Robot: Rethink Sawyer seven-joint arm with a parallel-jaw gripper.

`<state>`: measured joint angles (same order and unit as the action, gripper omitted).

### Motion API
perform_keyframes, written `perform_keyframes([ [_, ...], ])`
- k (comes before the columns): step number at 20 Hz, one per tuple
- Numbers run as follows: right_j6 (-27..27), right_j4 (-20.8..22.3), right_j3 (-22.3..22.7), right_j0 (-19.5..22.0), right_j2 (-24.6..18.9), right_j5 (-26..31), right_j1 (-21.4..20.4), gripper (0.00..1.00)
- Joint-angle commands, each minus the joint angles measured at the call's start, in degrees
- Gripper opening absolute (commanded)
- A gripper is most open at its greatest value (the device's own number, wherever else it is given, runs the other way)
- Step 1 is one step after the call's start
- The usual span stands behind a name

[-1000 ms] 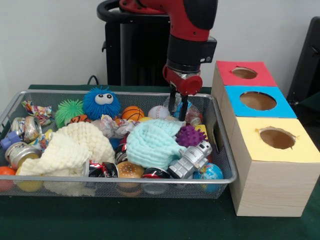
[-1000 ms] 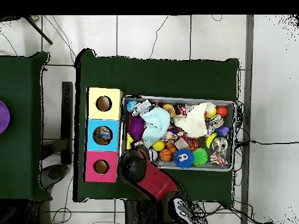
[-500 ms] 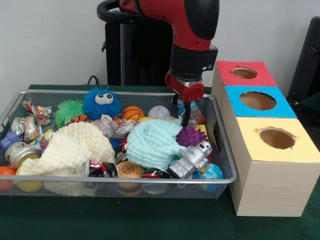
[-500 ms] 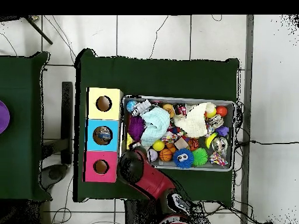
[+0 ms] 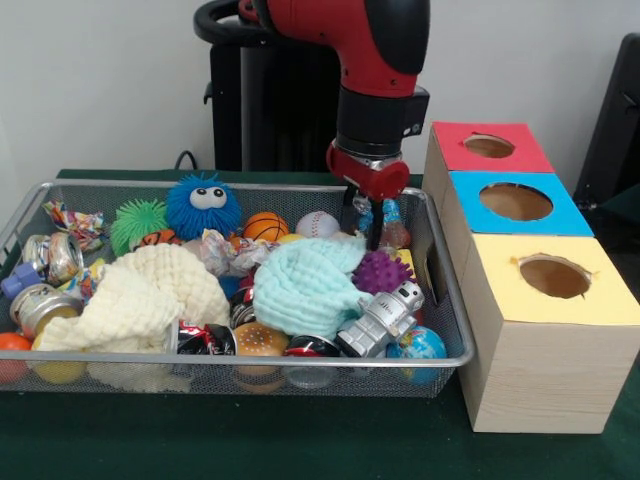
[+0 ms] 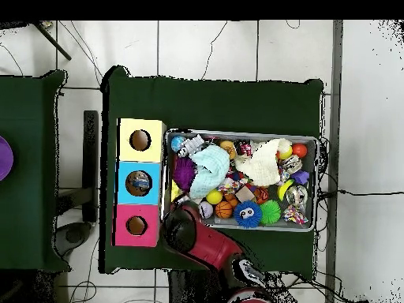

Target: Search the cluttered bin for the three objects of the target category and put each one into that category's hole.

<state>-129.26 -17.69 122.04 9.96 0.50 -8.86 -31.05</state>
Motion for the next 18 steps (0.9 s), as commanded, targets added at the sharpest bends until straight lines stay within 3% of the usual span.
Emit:
perform_keyframes([
  [1,1.47,11.10,-3.47,2.91,-7.53,0.83,1.02,1.00],
  [6,3.80,20.08,-3.36,2.29,-7.24,2.07,-0.74,1.00],
  [13,3.11,27.24,-2.93,-0.86,-5.64,2.89,-2.73,1.00],
  [18,2.44,34.88,-0.60,3.16,-12.30,2.90,-2.40,1.00],
])
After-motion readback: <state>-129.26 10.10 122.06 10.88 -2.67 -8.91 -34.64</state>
